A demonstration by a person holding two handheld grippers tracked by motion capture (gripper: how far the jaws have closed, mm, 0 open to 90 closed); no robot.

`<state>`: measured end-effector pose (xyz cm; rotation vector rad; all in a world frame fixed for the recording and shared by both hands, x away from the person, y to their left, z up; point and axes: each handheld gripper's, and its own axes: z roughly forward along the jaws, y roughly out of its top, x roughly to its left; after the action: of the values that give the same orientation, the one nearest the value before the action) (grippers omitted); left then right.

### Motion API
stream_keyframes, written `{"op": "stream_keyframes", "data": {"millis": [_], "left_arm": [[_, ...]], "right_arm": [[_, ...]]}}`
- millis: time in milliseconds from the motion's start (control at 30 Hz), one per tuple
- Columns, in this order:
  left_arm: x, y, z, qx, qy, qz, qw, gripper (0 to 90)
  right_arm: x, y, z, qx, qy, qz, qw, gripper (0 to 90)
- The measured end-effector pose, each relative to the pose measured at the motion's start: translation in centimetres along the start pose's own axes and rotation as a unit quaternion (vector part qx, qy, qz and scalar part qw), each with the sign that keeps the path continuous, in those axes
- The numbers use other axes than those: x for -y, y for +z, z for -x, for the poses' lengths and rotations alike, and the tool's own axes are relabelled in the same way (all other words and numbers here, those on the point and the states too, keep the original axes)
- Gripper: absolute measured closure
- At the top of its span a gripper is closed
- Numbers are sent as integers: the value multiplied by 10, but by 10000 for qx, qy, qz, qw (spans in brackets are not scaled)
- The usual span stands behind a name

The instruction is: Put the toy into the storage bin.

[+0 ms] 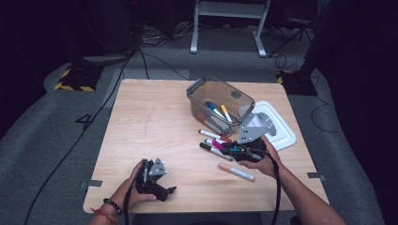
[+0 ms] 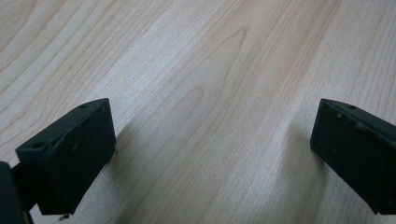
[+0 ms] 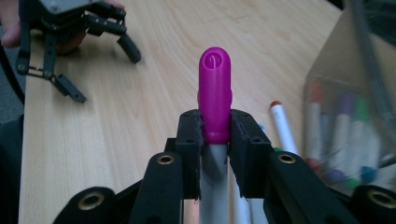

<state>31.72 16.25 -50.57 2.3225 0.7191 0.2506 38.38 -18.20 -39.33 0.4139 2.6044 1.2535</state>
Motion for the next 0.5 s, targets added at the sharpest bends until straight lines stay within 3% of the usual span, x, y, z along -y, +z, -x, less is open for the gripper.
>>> {"op": "stream_keyframes", "data": {"millis": [267, 500], "left_arm": [[0, 0, 0, -2, 0, 1, 10000, 4], [0, 0, 0, 0, -1, 1, 10000, 5]], "right_arm": [[-28, -31, 21, 349, 7, 214, 9992, 746], [-49, -45, 39, 604, -42, 269, 9978, 746]]}}
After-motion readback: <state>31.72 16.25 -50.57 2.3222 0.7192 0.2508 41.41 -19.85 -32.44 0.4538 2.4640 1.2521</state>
